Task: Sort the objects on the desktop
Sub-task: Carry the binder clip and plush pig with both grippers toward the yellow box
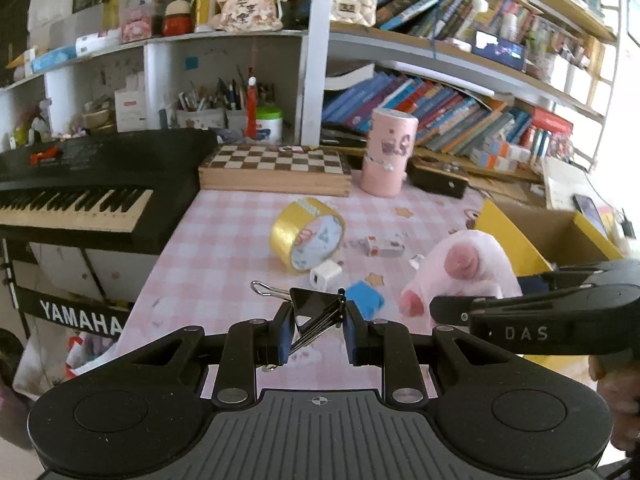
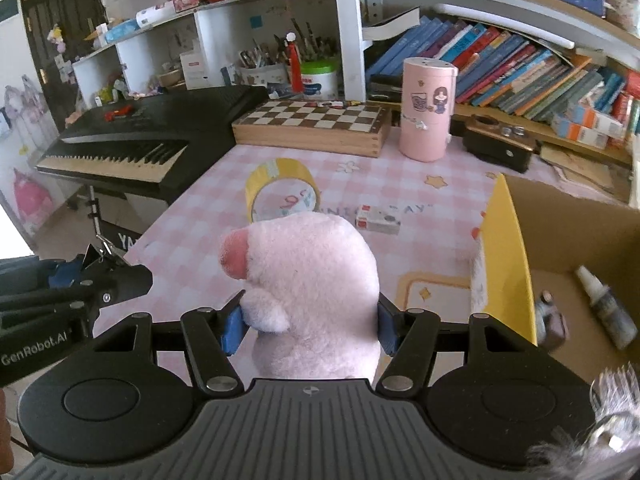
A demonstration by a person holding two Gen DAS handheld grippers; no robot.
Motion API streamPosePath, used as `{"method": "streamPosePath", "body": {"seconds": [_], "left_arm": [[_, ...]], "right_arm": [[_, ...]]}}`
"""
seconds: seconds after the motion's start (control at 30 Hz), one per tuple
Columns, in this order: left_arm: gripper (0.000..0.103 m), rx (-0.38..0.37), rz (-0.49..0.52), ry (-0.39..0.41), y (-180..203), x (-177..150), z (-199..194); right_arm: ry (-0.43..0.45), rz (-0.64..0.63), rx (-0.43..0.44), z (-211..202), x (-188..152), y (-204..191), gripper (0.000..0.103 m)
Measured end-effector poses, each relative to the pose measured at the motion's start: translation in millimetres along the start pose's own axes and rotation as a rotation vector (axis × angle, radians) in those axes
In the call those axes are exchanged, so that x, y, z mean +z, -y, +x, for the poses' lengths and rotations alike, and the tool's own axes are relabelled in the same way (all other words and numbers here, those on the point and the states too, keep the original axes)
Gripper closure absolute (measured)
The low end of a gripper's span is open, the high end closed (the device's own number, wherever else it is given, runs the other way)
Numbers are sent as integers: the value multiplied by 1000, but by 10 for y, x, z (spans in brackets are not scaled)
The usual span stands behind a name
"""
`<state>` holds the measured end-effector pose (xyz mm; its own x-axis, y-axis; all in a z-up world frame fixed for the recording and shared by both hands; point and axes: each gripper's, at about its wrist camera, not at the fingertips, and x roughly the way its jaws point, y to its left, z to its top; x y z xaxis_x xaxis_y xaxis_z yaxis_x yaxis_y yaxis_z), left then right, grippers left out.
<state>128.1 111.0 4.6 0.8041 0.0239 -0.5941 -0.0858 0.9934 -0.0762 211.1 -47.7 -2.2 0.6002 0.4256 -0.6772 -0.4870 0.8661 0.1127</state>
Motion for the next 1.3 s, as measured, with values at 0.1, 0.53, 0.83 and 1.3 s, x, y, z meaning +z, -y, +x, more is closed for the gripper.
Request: {"method": "streamPosePath", "body": {"seconds": [0.1, 0.53, 0.83, 1.3], "left_arm": [[79, -17, 26, 10, -1, -94, -159], [79, -16, 54, 14, -232, -441, -738], [79, -32, 83, 6, -231, -583, -904], [79, -168, 162, -22, 61, -700, -939]], "right_arm": [[-33, 43, 3, -89, -140, -67, 44], [-92, 108, -19, -399, -599, -568, 44], [-78, 69, -19, -591, -761, -768, 44], [-71, 181, -100, -904, -1104, -591, 43]]}}
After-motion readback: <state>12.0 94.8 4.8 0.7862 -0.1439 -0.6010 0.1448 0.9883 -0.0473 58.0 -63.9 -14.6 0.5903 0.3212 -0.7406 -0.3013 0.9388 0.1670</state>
